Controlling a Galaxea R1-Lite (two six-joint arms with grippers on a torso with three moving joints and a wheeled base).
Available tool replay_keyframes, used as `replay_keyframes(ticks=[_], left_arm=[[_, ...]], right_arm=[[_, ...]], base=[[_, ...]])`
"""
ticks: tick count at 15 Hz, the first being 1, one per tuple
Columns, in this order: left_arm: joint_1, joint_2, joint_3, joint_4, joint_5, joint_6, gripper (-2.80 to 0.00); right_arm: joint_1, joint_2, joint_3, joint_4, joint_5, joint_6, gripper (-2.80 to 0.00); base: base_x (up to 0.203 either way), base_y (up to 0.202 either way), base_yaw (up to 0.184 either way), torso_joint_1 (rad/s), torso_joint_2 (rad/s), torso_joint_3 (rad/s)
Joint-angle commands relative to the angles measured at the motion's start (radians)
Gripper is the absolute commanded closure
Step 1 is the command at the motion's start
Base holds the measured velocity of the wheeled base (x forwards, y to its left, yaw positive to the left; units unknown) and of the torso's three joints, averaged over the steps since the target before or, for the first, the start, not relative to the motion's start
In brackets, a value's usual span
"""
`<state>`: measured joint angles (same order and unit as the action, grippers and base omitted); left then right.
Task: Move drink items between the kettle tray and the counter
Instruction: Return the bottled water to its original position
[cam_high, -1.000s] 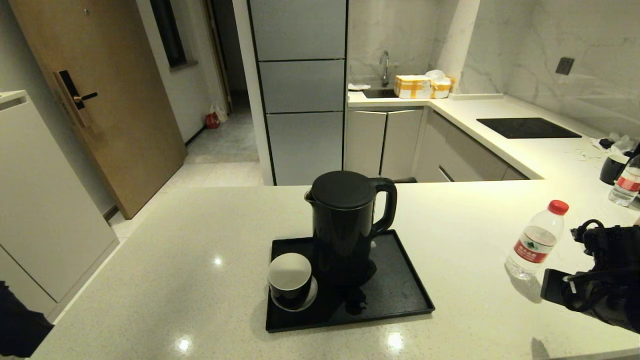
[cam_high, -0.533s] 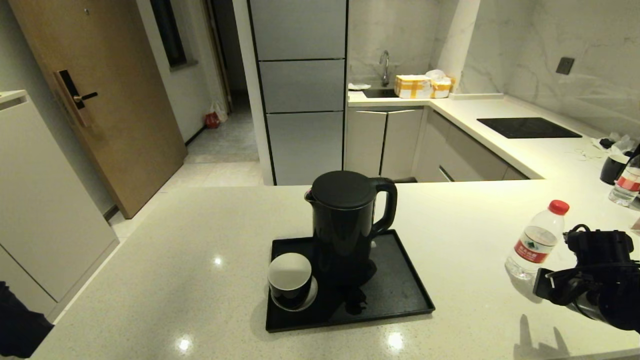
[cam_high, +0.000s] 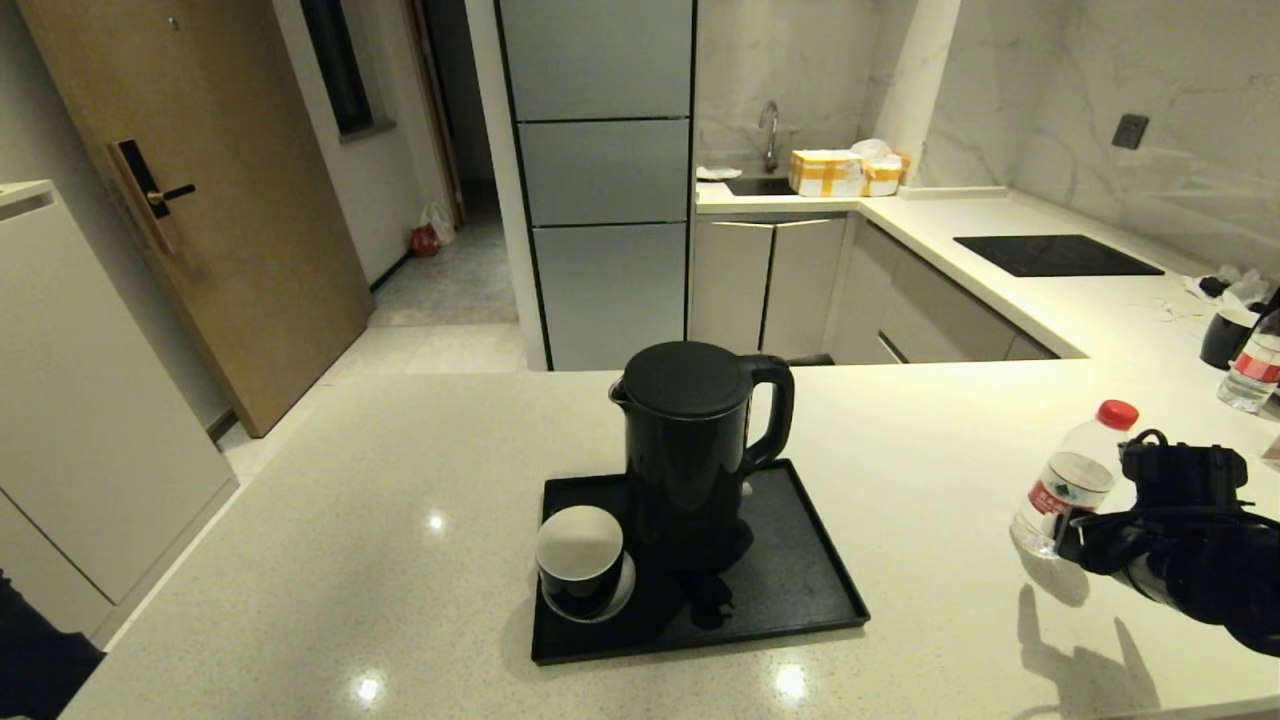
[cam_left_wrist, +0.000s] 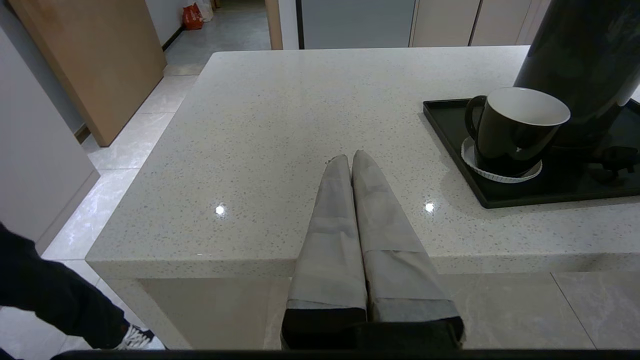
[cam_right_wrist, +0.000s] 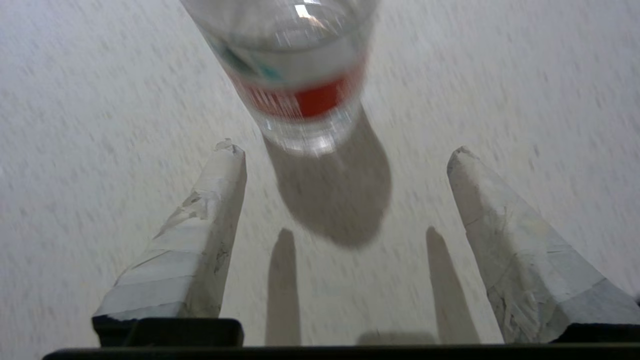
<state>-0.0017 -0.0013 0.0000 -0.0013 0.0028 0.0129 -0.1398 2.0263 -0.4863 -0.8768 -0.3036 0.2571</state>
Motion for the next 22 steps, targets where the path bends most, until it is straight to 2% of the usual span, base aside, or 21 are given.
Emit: replay_keyframes(ticks=[1, 5, 9, 17, 18, 22], left_arm=[[0.000, 0.001, 0.000, 0.000, 0.000, 0.000, 0.00], [0.000, 0.001, 0.000, 0.000, 0.000, -0.001, 0.00], [0.000, 0.001, 0.000, 0.000, 0.000, -0.001, 0.00], [0.000, 0.001, 0.000, 0.000, 0.000, -0.001, 0.00], [0.000, 0.001, 0.000, 0.000, 0.000, -0.001, 0.00], [0.000, 0.001, 0.000, 0.000, 0.000, -0.001, 0.00]], right_arm=[[-0.001, 0.107, -0.046, -0.067, 0.000, -0.019, -2.80], [-0.008, 0.218, -0.116, -0.176, 0.006, -0.034, -2.80], [-0.031, 0.316, -0.145, -0.335, 0.006, -0.087, -2.80], [-0.036, 0.321, -0.210, -0.354, 0.006, -0.117, -2.80], [-0.035, 0.319, -0.212, -0.354, 0.003, -0.119, 0.00], [-0.034, 0.323, -0.182, -0.394, 0.003, -0.151, 0.00]], base=[[0.000, 0.000, 0.000, 0.000, 0.00, 0.000], [0.000, 0.000, 0.000, 0.000, 0.00, 0.000], [0.000, 0.000, 0.000, 0.000, 0.00, 0.000], [0.000, 0.000, 0.000, 0.000, 0.00, 0.000], [0.000, 0.000, 0.000, 0.000, 0.00, 0.000], [0.000, 0.000, 0.000, 0.000, 0.00, 0.000]])
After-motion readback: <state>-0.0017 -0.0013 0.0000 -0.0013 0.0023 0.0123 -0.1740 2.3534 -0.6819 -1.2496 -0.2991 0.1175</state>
